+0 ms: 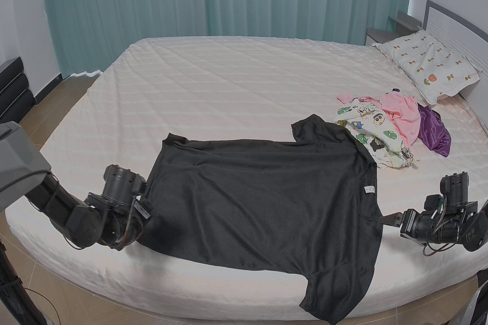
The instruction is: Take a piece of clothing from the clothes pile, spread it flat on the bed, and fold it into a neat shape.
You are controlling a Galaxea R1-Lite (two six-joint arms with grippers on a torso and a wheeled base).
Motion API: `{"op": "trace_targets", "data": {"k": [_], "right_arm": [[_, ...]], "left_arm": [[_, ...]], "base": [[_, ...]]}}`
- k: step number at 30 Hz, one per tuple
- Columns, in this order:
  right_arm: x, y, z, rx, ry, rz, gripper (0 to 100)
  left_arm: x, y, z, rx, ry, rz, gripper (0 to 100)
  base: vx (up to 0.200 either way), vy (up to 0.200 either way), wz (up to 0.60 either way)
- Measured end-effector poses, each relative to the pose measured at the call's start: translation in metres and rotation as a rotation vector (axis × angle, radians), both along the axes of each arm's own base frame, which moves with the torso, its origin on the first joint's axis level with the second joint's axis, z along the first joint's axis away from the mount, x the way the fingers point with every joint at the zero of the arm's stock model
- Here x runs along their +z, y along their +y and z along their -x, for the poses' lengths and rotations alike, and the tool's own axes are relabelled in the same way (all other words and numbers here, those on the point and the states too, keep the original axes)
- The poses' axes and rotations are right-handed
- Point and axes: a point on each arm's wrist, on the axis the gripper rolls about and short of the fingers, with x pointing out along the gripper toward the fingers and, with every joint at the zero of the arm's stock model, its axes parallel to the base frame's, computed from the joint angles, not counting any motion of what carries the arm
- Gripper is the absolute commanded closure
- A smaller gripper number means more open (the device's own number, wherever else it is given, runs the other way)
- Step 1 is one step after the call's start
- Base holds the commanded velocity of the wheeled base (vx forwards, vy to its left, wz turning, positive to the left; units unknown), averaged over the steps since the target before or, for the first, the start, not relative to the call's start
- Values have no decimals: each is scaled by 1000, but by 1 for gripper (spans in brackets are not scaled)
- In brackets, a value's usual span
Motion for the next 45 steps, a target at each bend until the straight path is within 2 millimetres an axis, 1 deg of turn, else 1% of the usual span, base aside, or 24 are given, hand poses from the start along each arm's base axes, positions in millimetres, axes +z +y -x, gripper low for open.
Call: {"op": "trace_targets", "data": {"k": [3,7,12,17,18,22,27,34,39,40,45], "right_arm": [[0,1,1,4,1,0,0],[0,1,1,5,1,-1,0],[-1,3,2,15,5,0,0],[-2,5,4,25,12,0,0],[-2,6,4,26,13,0,0],[-4,8,8,39,27,1,0],[-9,15,13,74,55,-2,0],[-20,21,11,103,96,-2,0],[-27,23,4,78,92,-30,0],[-28,23,1,66,79,-44,100],[-35,25,-8,29,52,-86,100]], "left_arm": [[3,14,8,12,10,-16,0],[3,24,16,12,24,-11,0],[6,25,20,-35,34,62,0],[7,24,17,-45,28,86,0],[6,24,16,-45,29,86,100],[1,23,11,-44,28,85,100],[-4,23,12,-44,46,80,100],[-4,28,27,-42,68,72,100],[0,31,34,-40,59,74,100],[1,31,35,-40,58,74,100],[3,32,37,-38,51,77,100]], "base": [[0,0,0],[0,0,0],[0,0,0],[0,0,0],[0,0,0],[0,0,0],[0,0,0],[0,0,0],[0,0,0],[0,0,0],[0,0,0]]}}
